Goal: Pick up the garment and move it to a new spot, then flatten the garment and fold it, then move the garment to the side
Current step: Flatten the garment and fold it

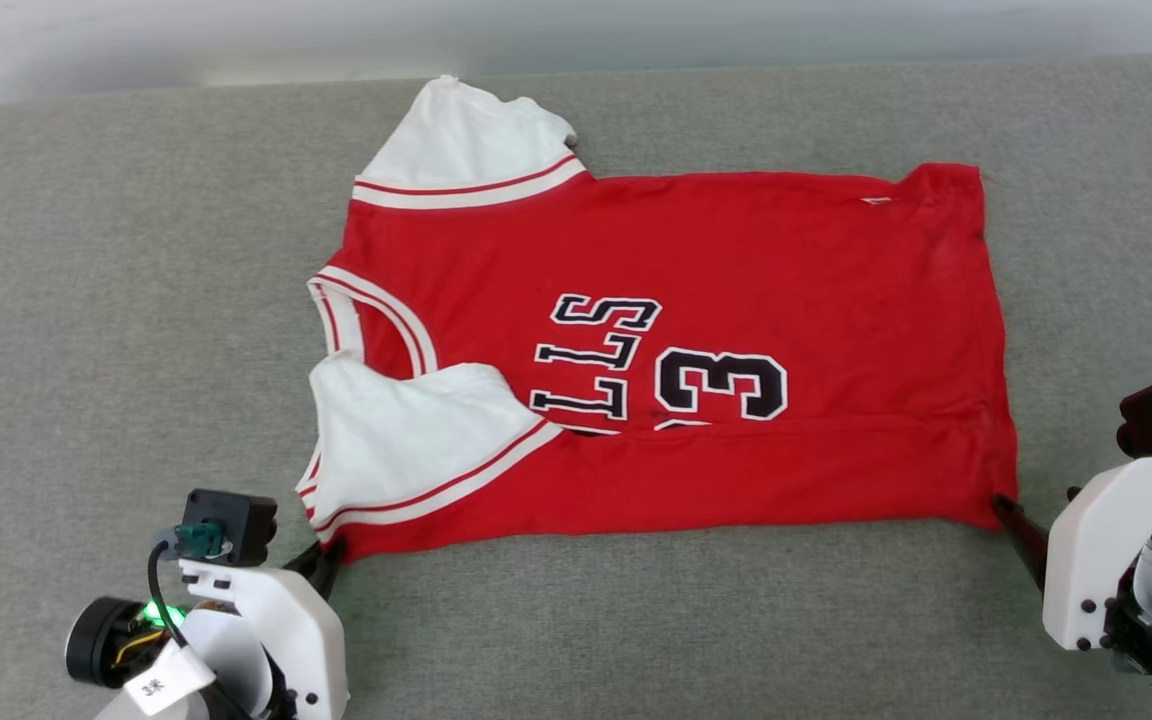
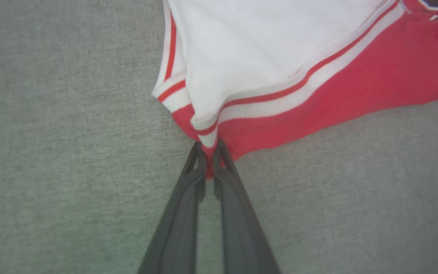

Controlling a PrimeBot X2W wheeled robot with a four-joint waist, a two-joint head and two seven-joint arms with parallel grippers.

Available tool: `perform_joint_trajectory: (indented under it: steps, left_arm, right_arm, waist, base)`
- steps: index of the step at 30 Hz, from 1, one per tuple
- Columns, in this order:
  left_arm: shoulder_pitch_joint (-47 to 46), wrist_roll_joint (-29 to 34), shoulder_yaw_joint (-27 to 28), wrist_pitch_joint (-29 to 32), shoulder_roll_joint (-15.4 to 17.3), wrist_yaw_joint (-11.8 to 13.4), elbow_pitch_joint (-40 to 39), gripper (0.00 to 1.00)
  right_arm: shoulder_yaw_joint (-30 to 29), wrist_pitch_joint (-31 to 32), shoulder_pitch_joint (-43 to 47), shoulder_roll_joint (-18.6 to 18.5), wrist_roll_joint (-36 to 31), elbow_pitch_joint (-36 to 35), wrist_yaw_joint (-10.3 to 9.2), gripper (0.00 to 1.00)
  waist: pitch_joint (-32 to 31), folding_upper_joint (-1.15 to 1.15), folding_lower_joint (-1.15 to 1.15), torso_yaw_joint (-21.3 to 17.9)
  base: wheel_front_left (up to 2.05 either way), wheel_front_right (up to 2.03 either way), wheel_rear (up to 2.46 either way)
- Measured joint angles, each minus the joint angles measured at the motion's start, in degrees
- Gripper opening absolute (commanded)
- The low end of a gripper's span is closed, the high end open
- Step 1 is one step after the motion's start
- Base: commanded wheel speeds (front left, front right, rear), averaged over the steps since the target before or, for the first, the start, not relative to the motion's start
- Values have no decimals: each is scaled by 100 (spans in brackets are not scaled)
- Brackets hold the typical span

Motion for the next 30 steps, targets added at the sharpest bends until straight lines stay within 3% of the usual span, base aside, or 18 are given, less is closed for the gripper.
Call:
perform_joint_trajectory:
  steps: [9,18,20,21,30]
  left_arm:
    - [-26,201,67,-76,159,177,-1101,0]
    - [-30,203,69,-74,214,176,-1234,0]
    - [-30,183,64,-62,221,166,-1177,0]
    - [-30,147,32,-41,231,94,-1058,0]
    - [167,-10,10,-19,307,38,-762,0]
  right_arm:
    - [-269,-25,-298,119,-492,999,0,100]
    - [-283,4,-390,92,-492,1358,-1,100]
    - [-246,27,-402,54,-479,1400,-5,21]
    - [-160,9,-426,-23,-472,1438,-9,0]
    - [-69,-40,-369,-265,-307,1429,3,0]
  waist:
    - [96,0,0,330]
    - [337,0,0,500]
    - [363,0,0,521]
    - [360,0,0,535]
    - [4,0,0,458]
  base:
    - [0,0,0]
    - [0,0,0]
    - [0,0,0]
    - [0,0,0]
    - [0,0,0]
